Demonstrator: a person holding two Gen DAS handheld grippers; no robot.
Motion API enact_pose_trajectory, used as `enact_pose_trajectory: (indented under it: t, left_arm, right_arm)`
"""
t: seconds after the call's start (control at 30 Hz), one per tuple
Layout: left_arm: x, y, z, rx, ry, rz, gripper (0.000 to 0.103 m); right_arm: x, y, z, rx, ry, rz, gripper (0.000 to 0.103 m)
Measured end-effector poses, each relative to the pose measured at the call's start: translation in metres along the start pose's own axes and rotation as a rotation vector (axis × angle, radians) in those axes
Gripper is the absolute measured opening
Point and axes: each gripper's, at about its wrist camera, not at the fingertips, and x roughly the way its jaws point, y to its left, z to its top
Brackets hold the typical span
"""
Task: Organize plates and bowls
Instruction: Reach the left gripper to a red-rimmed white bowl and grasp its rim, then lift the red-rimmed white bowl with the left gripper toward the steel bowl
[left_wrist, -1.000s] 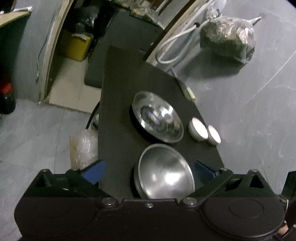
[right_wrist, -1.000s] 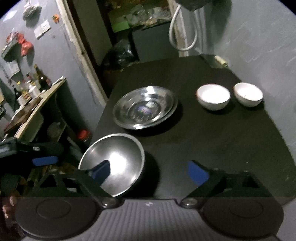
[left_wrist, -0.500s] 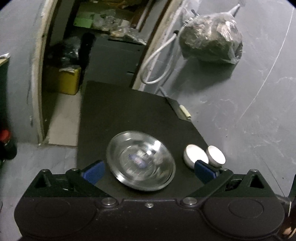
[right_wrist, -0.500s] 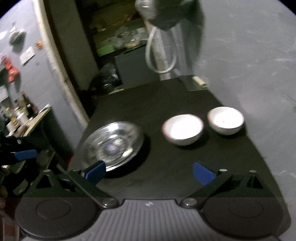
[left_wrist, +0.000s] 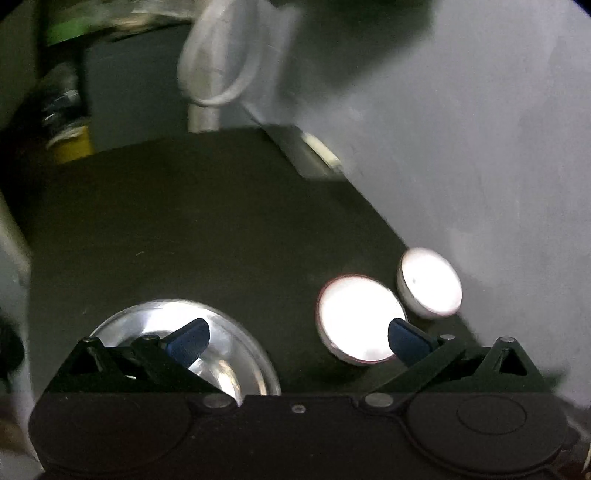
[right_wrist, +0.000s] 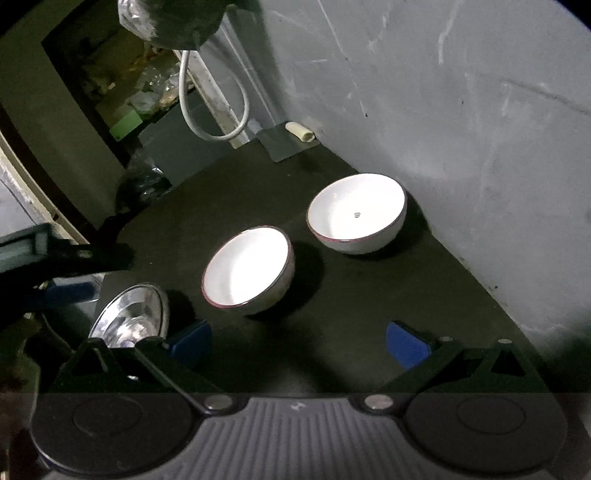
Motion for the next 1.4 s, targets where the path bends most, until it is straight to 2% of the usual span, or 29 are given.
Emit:
enact_pose_trajectory:
  t: [0.1,0.2,0.23,0.37,0.5,0.6,0.8,0.97,1.07,1.23,1.4]
  left_arm:
    - [0.022,-0.013,0.014,0.097,0.031,0.032,0.102]
    - [0.042,-0.015,0.024,0.134,0.074,0.091,0.102]
    - [0.049,-0.014,0.027,0.137,0.084,0.102,0.102]
    - [0.071,-0.011,0.034,0.154,0.146,0.094,0.102]
    - [0.082,-0.009,0.034,0.164,0.173,0.089,0.102]
    - [0.088,-0.009,0.034,0.160,0.188,0.080,0.097]
    - [0.093,-0.011,0.033,0.140,0.209,0.022,0.072]
    - [0.094,-0.014,0.031,0.129,0.225,0.003,0.042]
    - [0.094,-0.015,0.029,0.119,0.225,0.001,0.033]
    - [0.088,-0.011,0.025,0.069,0.231,-0.008,0.029]
    - [0.082,-0.007,0.017,0.013,0.224,-0.057,0.010]
  right_arm:
    - [0.008,-0.001,0.003,-0.002,-0.001,-0.010,0.103]
    - [0.010,-0.003,0.005,0.004,-0.015,-0.013,0.102]
    - [0.016,-0.005,0.007,0.023,0.008,0.003,0.099]
    - [0.022,-0.007,0.009,0.051,0.025,0.022,0.093]
    - [0.030,-0.005,0.016,0.054,0.022,0.039,0.087]
    - [0.037,-0.003,0.022,0.057,0.025,0.045,0.080]
    - [0.047,-0.001,0.025,0.063,0.043,0.055,0.072]
    - [0.052,0.001,0.028,0.055,0.052,0.062,0.057]
    - [0.053,0.001,0.029,0.053,0.057,0.067,0.051]
    - [0.055,0.001,0.029,0.052,0.065,0.088,0.045]
    - [0.054,0.001,0.027,0.050,0.065,0.117,0.035]
